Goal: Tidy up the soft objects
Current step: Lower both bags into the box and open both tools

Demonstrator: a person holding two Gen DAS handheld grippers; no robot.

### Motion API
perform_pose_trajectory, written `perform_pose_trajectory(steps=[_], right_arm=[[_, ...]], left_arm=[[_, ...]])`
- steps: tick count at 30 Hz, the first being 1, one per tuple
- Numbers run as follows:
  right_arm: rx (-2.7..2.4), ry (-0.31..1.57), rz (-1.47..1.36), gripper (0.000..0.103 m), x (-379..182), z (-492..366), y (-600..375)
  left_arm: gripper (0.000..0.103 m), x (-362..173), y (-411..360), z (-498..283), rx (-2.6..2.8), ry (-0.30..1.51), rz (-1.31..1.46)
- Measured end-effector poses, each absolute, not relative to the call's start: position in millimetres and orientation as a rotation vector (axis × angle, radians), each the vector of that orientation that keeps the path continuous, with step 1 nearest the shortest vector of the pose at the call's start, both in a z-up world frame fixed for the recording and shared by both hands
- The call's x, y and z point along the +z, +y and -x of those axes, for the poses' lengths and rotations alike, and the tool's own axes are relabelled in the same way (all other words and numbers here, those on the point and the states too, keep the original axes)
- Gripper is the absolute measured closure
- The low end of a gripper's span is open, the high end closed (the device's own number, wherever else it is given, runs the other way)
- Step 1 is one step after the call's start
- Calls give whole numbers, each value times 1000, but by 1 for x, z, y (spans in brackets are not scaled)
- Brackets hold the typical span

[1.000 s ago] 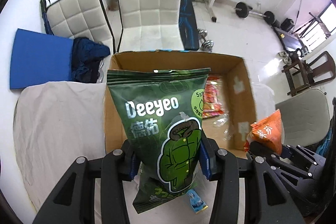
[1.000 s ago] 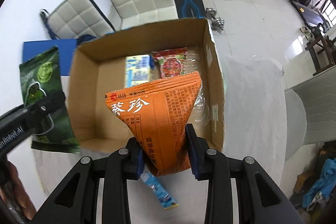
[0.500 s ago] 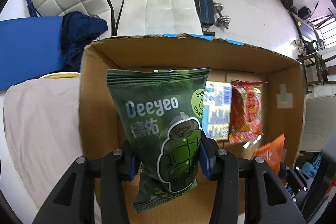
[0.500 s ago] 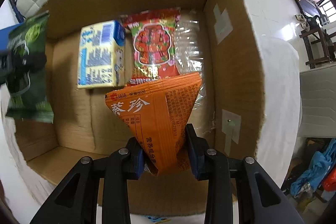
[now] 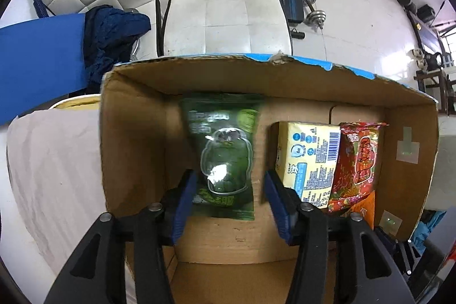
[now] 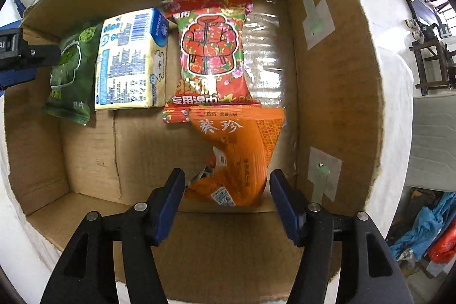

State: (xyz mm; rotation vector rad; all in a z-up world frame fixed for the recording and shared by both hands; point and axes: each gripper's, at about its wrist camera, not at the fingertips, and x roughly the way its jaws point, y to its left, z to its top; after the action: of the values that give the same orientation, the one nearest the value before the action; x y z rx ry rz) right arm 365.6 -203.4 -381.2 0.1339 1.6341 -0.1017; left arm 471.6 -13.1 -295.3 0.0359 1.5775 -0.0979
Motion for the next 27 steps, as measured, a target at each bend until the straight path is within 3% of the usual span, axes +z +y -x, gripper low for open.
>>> perform_pose_trajectory(steps=[8,10,14,17,19,22,24,27], right_arm=[[-90,1601,-127,39,-358,-366,-190],[-84,1588,-125,39,-350,-365,-187],[-71,1555,-102,39,-326,-359,-189],[-65,1525,-86,38,-314,-352,-187],[-62,1513,-83,37,-305,-346,-187],[-48,1491,-85,24,-295,-338,-185],[-39,1471,-85,24,-287,-331,-182],[-25,1449,-108,3,-278,-322,-183]], left_arm=[[48,-262,-7,-454,-104,1507,-22],[41,-254,-5,-445,-108,1490,-20],[39,-239,2,-417,-106,1444,-15],[31,-230,6,-395,-99,1417,-19],[17,-225,9,-382,-92,1402,4],[9,-219,12,-364,-79,1386,22],[8,-216,13,-355,-67,1374,27],[0,-209,15,-340,-63,1348,46]])
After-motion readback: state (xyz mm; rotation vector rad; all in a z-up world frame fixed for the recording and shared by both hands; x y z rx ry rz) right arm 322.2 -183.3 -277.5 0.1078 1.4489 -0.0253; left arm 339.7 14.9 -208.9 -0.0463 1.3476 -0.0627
